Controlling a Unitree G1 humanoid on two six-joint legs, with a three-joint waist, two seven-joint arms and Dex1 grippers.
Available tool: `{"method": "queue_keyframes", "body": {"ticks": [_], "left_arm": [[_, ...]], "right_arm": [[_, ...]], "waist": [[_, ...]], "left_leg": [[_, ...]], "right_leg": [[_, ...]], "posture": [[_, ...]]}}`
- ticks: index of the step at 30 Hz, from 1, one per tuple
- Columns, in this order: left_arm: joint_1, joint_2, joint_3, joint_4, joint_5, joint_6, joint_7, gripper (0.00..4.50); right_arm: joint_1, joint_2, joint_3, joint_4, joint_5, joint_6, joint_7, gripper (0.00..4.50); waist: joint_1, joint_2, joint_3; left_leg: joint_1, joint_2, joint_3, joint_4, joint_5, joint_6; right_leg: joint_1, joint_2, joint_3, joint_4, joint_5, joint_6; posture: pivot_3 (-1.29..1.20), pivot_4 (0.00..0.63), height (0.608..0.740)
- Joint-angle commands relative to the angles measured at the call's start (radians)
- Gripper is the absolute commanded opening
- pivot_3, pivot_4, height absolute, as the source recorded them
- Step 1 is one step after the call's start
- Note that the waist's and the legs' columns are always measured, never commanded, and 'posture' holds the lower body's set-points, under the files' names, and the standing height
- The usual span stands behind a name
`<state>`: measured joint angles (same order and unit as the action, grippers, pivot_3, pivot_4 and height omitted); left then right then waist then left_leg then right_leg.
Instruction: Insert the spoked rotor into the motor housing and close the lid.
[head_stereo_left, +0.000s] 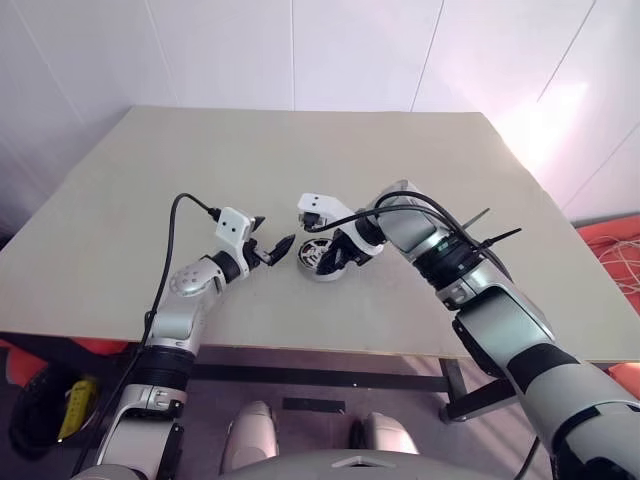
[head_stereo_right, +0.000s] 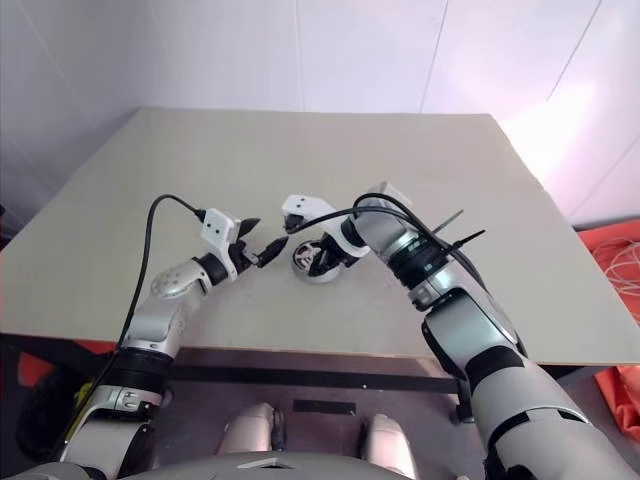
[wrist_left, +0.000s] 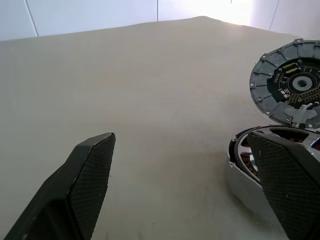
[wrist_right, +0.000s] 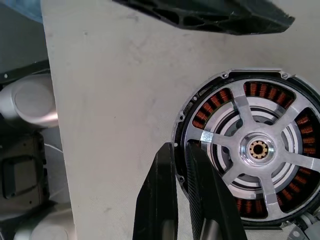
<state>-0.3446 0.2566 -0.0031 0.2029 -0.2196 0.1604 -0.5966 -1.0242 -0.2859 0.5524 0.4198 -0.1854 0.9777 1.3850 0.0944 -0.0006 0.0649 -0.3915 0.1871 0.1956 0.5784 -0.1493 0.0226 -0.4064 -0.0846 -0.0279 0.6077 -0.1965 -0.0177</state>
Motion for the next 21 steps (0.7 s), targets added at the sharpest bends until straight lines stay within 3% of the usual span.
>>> {"method": "queue_keyframes", "body": {"ticks": [1,7,14,18,19,20,21], "left_arm": [[-0.007,0.009,0.014,-0.046,-0.009,-0.008,0.003,4.5],[-0.01,0.017,0.02,-0.046,-0.009,-0.008,0.003,4.5],[-0.013,0.026,0.024,-0.044,-0.008,-0.013,0.005,4.5],[-0.015,0.03,0.027,-0.041,-0.005,-0.018,0.007,4.5],[-0.015,0.031,0.027,-0.04,-0.005,-0.018,0.007,4.5],[-0.016,0.031,0.027,-0.039,-0.005,-0.019,0.007,4.5],[-0.016,0.031,0.028,-0.038,-0.005,-0.02,0.006,4.5]], "right_arm": [[-0.041,0.015,-0.028,0.019,0.029,0.049,-0.071,0.0],[-0.079,0.099,-0.093,0.151,0.062,0.131,-0.25,0.0],[-0.074,0.138,-0.124,0.174,0.12,0.143,-0.337,0.0],[-0.102,0.165,-0.223,0.26,0.19,0.125,-0.377,0.0],[-0.11,0.166,-0.224,0.279,0.186,0.111,-0.391,0.0],[-0.114,0.167,-0.225,0.29,0.184,0.097,-0.402,0.0],[-0.117,0.168,-0.224,0.3,0.184,0.088,-0.408,0.0]], "waist": [[0.0,0.0,0.0],[-0.001,0.0,0.0],[-0.003,0.006,0.006],[-0.001,0.02,0.019],[0.011,0.013,0.018],[0.026,-0.015,0.009],[0.04,-0.016,0.01]], "left_leg": [[0.001,0.0,0.0,0.0,0.0,-0.001],[0.01,0.001,-0.001,-0.003,0.002,-0.004],[0.018,-0.001,-0.008,-0.003,0.002,-0.005],[0.022,0.007,-0.024,-0.012,0.0,-0.007],[0.019,0.008,-0.019,-0.018,0.001,-0.008],[0.017,0.008,0.0,-0.02,0.001,-0.01],[0.023,0.007,0.026,-0.016,0.006,-0.018]], "right_leg": [[0.0,0.0,0.0,0.0,0.0,0.001],[0.002,0.0,0.0,0.0,-0.001,0.001],[0.001,0.0,-0.006,-0.006,-0.001,0.002],[0.027,-0.003,-0.048,-0.032,-0.002,0.002],[0.026,-0.008,-0.052,-0.014,-0.013,-0.003],[0.024,-0.01,-0.042,0.055,-0.045,-0.018],[0.013,-0.009,-0.003,0.089,-0.091,-0.009]], "posture": [[0.0,0.0,0.74],[0.0,0.0,0.74],[0.0,0.0,0.74],[0.0,0.0,0.74],[0.0,0.0,0.74],[0.0,0.0,0.74],[0.0,0.0,0.74]]}}
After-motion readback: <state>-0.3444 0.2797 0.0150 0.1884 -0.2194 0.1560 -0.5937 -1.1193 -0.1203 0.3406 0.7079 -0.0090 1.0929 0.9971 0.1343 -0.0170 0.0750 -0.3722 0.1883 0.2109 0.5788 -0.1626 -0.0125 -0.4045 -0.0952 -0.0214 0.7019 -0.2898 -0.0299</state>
